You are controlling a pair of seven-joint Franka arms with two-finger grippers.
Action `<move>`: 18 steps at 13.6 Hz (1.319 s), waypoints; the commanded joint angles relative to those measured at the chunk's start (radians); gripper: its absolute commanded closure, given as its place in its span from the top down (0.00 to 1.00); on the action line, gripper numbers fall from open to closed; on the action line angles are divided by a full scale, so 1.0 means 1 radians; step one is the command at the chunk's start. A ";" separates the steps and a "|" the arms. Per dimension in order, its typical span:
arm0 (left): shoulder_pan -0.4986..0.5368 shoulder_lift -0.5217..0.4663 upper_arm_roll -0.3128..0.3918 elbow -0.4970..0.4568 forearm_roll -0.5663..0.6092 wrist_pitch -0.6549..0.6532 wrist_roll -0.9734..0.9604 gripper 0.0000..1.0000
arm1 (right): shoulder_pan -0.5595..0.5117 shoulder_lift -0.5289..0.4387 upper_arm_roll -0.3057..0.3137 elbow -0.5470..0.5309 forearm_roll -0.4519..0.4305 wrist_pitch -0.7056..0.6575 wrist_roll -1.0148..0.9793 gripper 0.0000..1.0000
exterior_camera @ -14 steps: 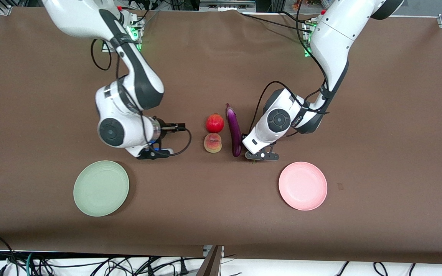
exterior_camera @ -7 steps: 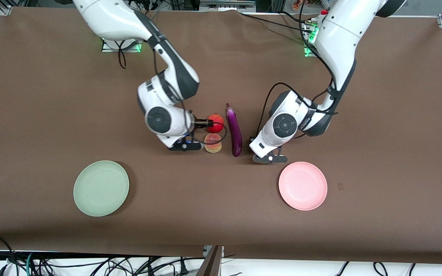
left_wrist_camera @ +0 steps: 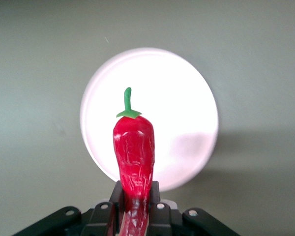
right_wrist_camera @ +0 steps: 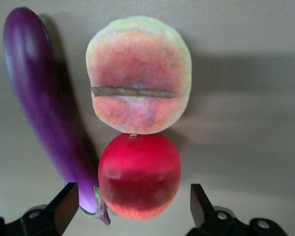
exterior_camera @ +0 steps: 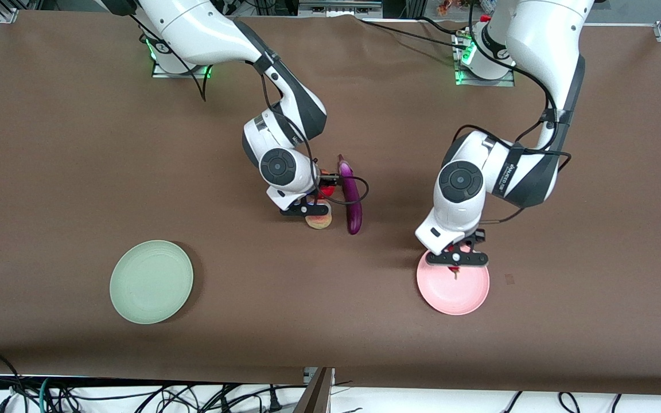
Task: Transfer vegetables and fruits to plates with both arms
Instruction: 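Lower the chili onto the pink plate while the right gripper grasps the apple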
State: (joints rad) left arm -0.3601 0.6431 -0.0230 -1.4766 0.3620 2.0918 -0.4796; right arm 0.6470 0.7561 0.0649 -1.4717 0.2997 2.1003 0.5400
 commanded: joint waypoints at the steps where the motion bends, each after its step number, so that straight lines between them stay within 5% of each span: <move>1: 0.044 0.134 -0.001 0.145 0.051 0.051 0.016 0.00 | 0.023 0.019 -0.013 -0.001 -0.004 0.032 0.012 1.00; 5: 0.079 0.197 -0.002 0.144 0.038 0.194 0.044 0.00 | 0.030 0.034 -0.013 -0.004 -0.040 0.037 0.012 1.00; 6: 0.079 0.198 -0.002 0.139 0.040 0.194 0.042 0.12 | 0.031 0.037 -0.013 -0.004 -0.043 0.037 0.012 0.99; 7: 0.081 0.198 -0.003 0.133 0.038 0.189 0.038 0.79 | 0.033 0.040 -0.013 -0.004 -0.048 0.037 0.012 0.99; 8: 0.081 0.190 -0.005 0.131 0.023 0.183 0.039 1.00 | 0.034 0.043 -0.013 -0.006 -0.050 0.037 0.012 0.98; 10: 0.084 0.185 -0.009 0.131 -0.018 0.178 0.042 1.00 | 0.036 0.043 -0.013 -0.018 -0.053 0.037 0.002 0.88; 13: 0.081 0.159 -0.029 0.133 -0.064 0.088 0.041 1.00 | 0.036 0.040 -0.013 -0.019 -0.053 0.033 -0.035 0.33; 15: 0.081 0.127 -0.046 0.136 -0.188 -0.017 0.042 1.00 | 0.028 0.026 -0.017 -0.010 -0.056 0.024 -0.046 0.26; 18: 0.081 0.061 -0.064 0.137 -0.355 -0.152 0.042 1.00 | 0.013 -0.069 -0.115 0.013 -0.054 -0.096 -0.106 0.20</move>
State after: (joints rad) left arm -0.2796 0.7655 -0.0746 -1.3281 0.0937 2.0283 -0.4506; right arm 0.6719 0.7737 0.0091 -1.4594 0.2539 2.0948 0.4839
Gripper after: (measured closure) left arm 0.000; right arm 0.163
